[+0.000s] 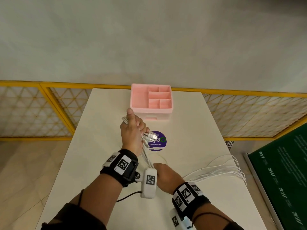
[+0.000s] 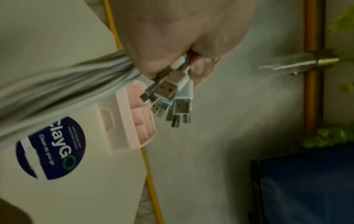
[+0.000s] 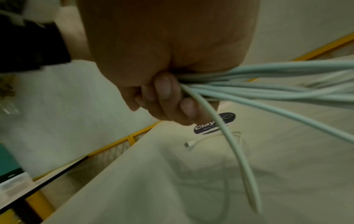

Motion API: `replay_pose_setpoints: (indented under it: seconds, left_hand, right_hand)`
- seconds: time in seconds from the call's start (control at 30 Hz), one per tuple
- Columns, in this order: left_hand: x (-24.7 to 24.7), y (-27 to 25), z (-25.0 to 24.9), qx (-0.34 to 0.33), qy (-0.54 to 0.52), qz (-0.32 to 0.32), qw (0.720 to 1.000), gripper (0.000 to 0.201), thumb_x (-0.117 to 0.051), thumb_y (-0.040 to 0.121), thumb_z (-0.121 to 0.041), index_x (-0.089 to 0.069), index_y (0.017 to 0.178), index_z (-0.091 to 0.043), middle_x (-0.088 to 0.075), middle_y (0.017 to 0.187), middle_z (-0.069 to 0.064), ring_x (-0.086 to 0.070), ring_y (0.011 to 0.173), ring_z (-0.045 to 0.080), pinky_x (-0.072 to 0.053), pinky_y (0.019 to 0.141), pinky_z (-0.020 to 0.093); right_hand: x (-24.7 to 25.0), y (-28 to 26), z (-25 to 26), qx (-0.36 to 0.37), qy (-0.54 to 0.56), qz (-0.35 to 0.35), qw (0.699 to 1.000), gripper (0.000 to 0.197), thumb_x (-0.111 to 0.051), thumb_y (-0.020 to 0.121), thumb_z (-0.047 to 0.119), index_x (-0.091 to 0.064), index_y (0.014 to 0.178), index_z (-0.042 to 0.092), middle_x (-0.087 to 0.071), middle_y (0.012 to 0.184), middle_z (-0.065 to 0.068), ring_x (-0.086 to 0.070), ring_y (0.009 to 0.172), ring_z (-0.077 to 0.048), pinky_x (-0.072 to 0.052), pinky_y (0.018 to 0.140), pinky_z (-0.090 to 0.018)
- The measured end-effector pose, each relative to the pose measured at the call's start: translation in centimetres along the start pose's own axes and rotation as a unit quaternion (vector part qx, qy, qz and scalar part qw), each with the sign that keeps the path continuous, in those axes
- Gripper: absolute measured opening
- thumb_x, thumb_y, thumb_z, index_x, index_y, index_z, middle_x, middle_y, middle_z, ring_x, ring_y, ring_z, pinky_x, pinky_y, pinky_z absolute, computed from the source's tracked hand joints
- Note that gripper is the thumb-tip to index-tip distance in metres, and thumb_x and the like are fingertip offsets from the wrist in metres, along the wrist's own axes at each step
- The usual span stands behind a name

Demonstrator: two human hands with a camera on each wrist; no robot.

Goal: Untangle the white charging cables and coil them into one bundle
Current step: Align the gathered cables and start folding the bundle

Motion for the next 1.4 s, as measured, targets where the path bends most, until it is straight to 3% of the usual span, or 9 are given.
replay_pose_setpoints:
  seconds: [0.13, 0.23, 0.43, 0.53, 0.87, 1.03, 1.13, 1.27, 1.4]
  left_hand:
    - [0.1, 0.0, 0.6, -0.063, 0.155, 0.059, 0.984, 0.061, -0.047, 0.095, -0.061, -0.039, 0.053, -0.018, -0.035, 0.05, 0.0, -0.036, 0.047, 0.018, -0.04, 0.06, 0.036]
    - [1.0, 0.1, 1.2, -0.083, 0.203, 0.071, 0.973, 0.057, -0.047, 0.093, -0.059, -0.04, 0.047, -0.026, -0.039, 0.047, -0.004, -0.041, 0.049, 0.017, -0.041, 0.06, 0.036]
    - [1.8, -0.7, 2.1, -0.09, 0.234, 0.093, 0.964, 0.063, -0.052, 0.091, -0.057, -0.041, 0.06, -0.003, -0.041, 0.05, 0.002, -0.042, 0.047, 0.014, -0.039, 0.051, 0.022]
    - [0.6, -1.7, 2.9, -0.095, 0.268, 0.158, 0.945, 0.045, -0.056, 0.098, -0.041, -0.044, 0.063, -0.015, -0.049, 0.048, -0.012, -0.048, 0.048, -0.001, -0.04, 0.052, 0.014]
    - [-3.1, -3.3, 3.3, -0.127, 0.372, 0.307, 0.867, 0.055, -0.049, 0.101, -0.045, -0.041, 0.063, -0.006, -0.038, 0.057, 0.006, -0.043, 0.059, 0.03, -0.041, 0.062, 0.035]
    - [-3.0, -4.0, 5.5, -0.004, 0.42, 0.337, 0.843, 0.041, -0.043, 0.106, -0.031, -0.062, 0.076, -0.011, -0.06, 0.07, 0.004, -0.057, 0.066, 0.011, -0.053, 0.07, 0.041]
    - [-1.8, -4.7, 7.5, 0.122, 0.404, 0.336, 0.842, 0.054, -0.034, 0.1, -0.061, -0.066, 0.102, -0.018, -0.071, 0.096, 0.007, -0.068, 0.09, 0.016, -0.053, 0.092, 0.042]
    - [-3.7, -8.0, 8.0, 0.181, 0.307, 0.433, 0.828, 0.095, -0.031, 0.077, -0.091, -0.053, 0.091, 0.0, -0.052, 0.065, 0.002, -0.047, 0.052, 0.014, -0.045, 0.059, 0.024]
    - [-4.1, -9.6, 8.0, 0.27, 0.204, 0.439, 0.832, 0.069, -0.068, 0.069, -0.078, -0.044, 0.065, -0.013, -0.036, 0.052, 0.001, -0.032, 0.042, 0.013, -0.037, 0.052, 0.026]
  right_hand:
    - [-1.1, -0.4, 0.9, 0.015, -0.002, 0.051, 0.999, 0.026, -0.045, 0.098, 0.027, -0.044, 0.074, 0.017, -0.053, 0.078, -0.003, -0.051, 0.075, -0.021, -0.049, 0.073, -0.039]
    - [-0.1, -1.0, 2.3, 0.037, 0.001, 0.078, 0.996, 0.043, -0.049, 0.101, 0.039, -0.036, 0.063, 0.026, -0.04, 0.061, 0.007, -0.037, 0.056, -0.009, -0.032, 0.054, -0.019]
    - [2.5, -1.9, 3.2, 0.014, -0.009, 0.11, 0.994, 0.042, -0.054, 0.096, 0.046, -0.049, 0.073, 0.011, -0.047, 0.061, 0.002, -0.043, 0.054, -0.014, -0.035, 0.058, -0.031]
    - [3.5, -2.4, 4.5, 0.012, -0.021, 0.134, 0.991, 0.038, -0.057, 0.095, 0.043, -0.054, 0.078, 0.009, -0.05, 0.06, 0.0, -0.046, 0.046, -0.014, -0.039, 0.051, -0.027]
    - [8.1, -2.7, 6.2, -0.001, -0.043, 0.138, 0.99, 0.027, -0.064, 0.091, 0.037, -0.061, 0.087, 0.011, -0.052, 0.067, -0.004, -0.048, 0.049, -0.017, -0.043, 0.045, -0.026]
    - [11.5, -2.2, 6.4, 0.031, -0.036, 0.082, 0.995, 0.015, -0.075, 0.085, 0.023, -0.065, 0.075, 0.028, -0.055, 0.052, 0.013, -0.048, 0.041, 0.001, -0.036, 0.044, -0.013]
    - [12.9, -2.2, 6.5, 0.047, 0.004, 0.072, 0.996, 0.011, -0.08, 0.08, 0.02, -0.071, 0.074, 0.024, -0.06, 0.051, 0.01, -0.049, 0.044, -0.001, -0.038, 0.049, -0.014]
    - [14.7, -1.6, 5.8, 0.059, 0.056, 0.028, 0.996, 0.016, -0.086, 0.068, 0.017, -0.072, 0.076, 0.016, -0.067, 0.062, -0.004, -0.058, 0.055, -0.014, -0.047, 0.058, -0.03]
    - [15.8, -0.7, 4.0, 0.055, 0.115, -0.027, 0.991, 0.028, -0.084, 0.064, 0.011, -0.062, 0.081, 0.011, -0.056, 0.055, 0.012, -0.047, 0.051, -0.005, -0.039, 0.054, -0.021]
Point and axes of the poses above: each hand's wrist, its own y-axis towards the middle knuckle, its own x-axis out of the back of the hand, z = x × y, the point moved 9 cm from there along y, towards the middle knuckle
